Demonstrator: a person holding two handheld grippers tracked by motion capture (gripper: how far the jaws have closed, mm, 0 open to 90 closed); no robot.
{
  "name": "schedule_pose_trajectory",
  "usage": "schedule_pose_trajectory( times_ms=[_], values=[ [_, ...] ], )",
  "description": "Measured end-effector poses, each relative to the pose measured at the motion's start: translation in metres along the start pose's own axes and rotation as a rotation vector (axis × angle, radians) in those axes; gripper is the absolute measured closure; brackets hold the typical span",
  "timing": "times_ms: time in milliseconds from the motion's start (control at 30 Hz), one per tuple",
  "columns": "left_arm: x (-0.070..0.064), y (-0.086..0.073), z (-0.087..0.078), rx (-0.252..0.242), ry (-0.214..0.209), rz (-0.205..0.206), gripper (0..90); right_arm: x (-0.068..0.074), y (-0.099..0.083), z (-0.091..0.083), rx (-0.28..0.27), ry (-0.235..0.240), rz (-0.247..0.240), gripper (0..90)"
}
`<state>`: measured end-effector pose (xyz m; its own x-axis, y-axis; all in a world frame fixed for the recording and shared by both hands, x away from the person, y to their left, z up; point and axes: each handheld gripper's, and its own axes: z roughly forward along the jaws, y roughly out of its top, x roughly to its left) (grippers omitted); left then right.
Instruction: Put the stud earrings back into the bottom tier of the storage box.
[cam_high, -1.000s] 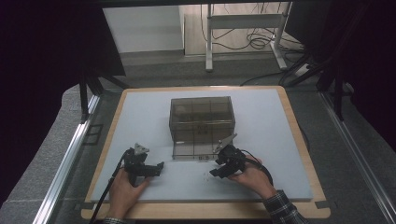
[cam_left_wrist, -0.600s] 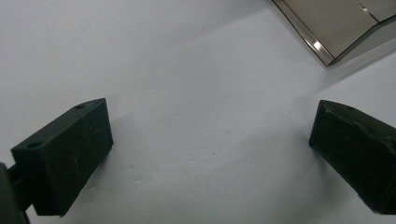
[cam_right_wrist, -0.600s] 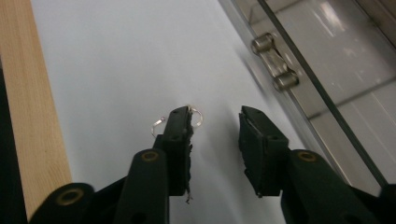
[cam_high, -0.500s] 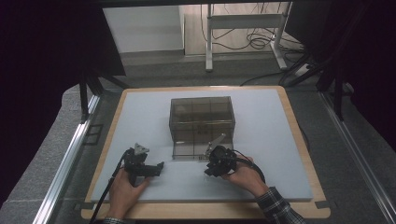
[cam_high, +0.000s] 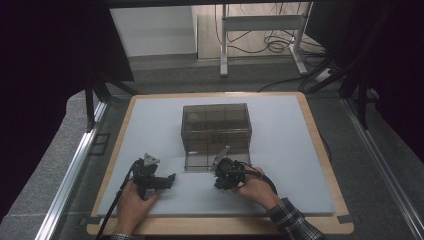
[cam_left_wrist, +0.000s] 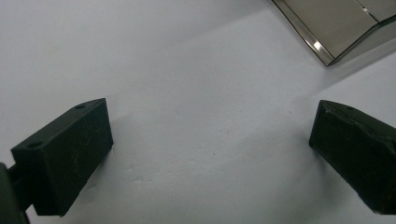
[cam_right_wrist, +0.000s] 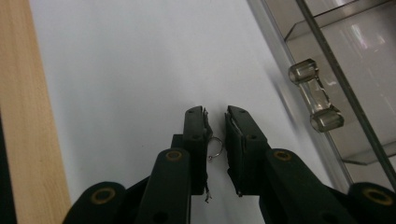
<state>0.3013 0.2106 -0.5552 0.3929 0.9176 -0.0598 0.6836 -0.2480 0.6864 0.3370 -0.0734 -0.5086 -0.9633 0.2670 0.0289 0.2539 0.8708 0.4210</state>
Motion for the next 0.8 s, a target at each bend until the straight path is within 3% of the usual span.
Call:
schedule_pose_trajectory(
  times_ms=[267, 800],
  values=[
    [0.0004, 0.0, -0.0003, 0.005, -0.001, 0.006, 0.0, 0.0054, 0.003, 0.0014, 0.02, -0.027, -0.051, 83.7],
    [0.0004, 0.0, -0.0004, 0.005, 0.0, 0.006, 0.0, -0.0039, 0.0071, -0.0057, 0.025, 0.023, 0.018, 83.9]
  ],
)
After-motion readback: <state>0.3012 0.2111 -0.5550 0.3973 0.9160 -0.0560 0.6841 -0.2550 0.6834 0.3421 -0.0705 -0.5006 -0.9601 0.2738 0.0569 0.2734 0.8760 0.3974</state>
